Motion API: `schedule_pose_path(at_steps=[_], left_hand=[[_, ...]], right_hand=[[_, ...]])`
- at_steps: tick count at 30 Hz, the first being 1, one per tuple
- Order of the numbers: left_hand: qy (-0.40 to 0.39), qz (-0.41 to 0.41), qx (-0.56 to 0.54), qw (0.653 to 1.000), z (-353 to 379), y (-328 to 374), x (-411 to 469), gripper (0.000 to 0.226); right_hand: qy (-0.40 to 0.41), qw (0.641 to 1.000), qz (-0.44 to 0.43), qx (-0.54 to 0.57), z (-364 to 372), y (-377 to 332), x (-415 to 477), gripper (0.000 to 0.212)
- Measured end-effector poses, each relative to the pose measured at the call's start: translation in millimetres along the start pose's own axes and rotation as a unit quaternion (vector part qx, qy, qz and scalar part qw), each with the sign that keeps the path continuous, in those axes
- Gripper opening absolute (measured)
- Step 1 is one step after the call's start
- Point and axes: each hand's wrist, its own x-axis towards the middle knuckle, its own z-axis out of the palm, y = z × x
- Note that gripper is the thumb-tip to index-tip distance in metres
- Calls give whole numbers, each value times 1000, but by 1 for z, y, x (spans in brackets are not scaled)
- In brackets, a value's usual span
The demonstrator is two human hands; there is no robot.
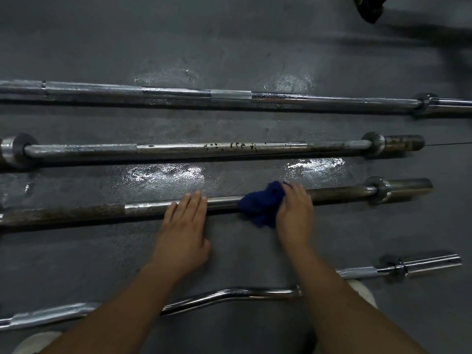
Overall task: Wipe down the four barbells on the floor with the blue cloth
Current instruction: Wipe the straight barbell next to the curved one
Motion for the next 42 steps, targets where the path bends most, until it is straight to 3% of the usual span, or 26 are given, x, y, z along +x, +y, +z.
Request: schedule_pose_path(at_steps=[2, 6, 8, 11, 12, 13, 16, 17, 18, 21, 22, 24, 27, 29, 30, 32, 34, 35, 38, 40, 42], left_hand=[[1, -4, -3, 1000, 1, 2, 0, 93], [-2, -1, -2, 1000, 0, 2, 1, 95], [-6, 2, -1, 1000, 0, 0, 1, 95], [-10, -2, 1, 1000, 0, 0, 1, 94], [-10, -4, 1, 1000, 0, 1, 1, 95], [-10, -5, 2, 1000, 0, 2, 1, 95], [-8, -3, -2, 1000, -1, 3, 2, 95], [-8, -2, -3, 1000, -1, 3, 2, 95], [-9, -1, -3, 1000, -2, 2, 2, 94], [-5, -1, -1, 1000, -1, 2, 2, 93], [-4, -3, 1, 1000, -1, 2, 2, 94], [-7, -2, 3, 1000, -1, 3, 1, 95], [-14, -7, 0, 1000, -2, 4, 1, 95], [-13, -8, -3, 1000, -2, 3, 1, 94], [-11, -6, -2, 1000, -1, 3, 1, 94], [-6, -3, 0, 1000, 0, 2, 2, 94], [-2, -5, -4, 1000, 1, 3, 2, 93], [-2, -8, -8, 1000, 1, 3, 2, 92], [-5, -9, -11, 1000, 0, 4, 1, 93], [-9, -6, -8, 1000, 0, 3, 2, 95], [-12, -5, -6, 1000, 1, 3, 1, 96]], right_hand=[[-19, 999, -37, 12, 10, -34, -12, 35], [-97, 966, -240, 23, 25, -74, -46, 41], [-73, 977, -198, -14, 21, -44, -32, 42], [-11, 999, 22, -25, 13, -12, -24, 45], [-9, 999, 43, -32, 15, -23, -31, 49], [-18, 999, 14, -36, 20, -40, -41, 54], [-98, 973, -209, -31, 28, -76, -67, 67], [-102, 966, -233, -36, 26, -70, -62, 68], [-92, 973, -207, -47, 23, -56, -54, 69], [-72, 995, 2, -62, 7, -24, -37, 75], [-82, 995, 29, -53, 8, -29, -36, 79], [-87, 995, -18, -45, 11, -57, -40, 83], [-99, 983, -154, -25, 16, -70, -35, 55], [-87, 978, -175, 76, 6, -54, -18, 44], [-67, 977, -143, 142, -3, -47, -11, 45], [22, 969, 11, 245, -21, -36, 4, 53], [96, 947, 161, 261, -23, -29, 11, 62], [100, 950, 180, 236, -18, -28, 9, 60], [14, 997, 45, 62, 11, -46, -25, 50], [-38, 997, -40, 52, 21, -61, -42, 51], [-75, 978, -187, 50, 15, -61, -39, 48]])
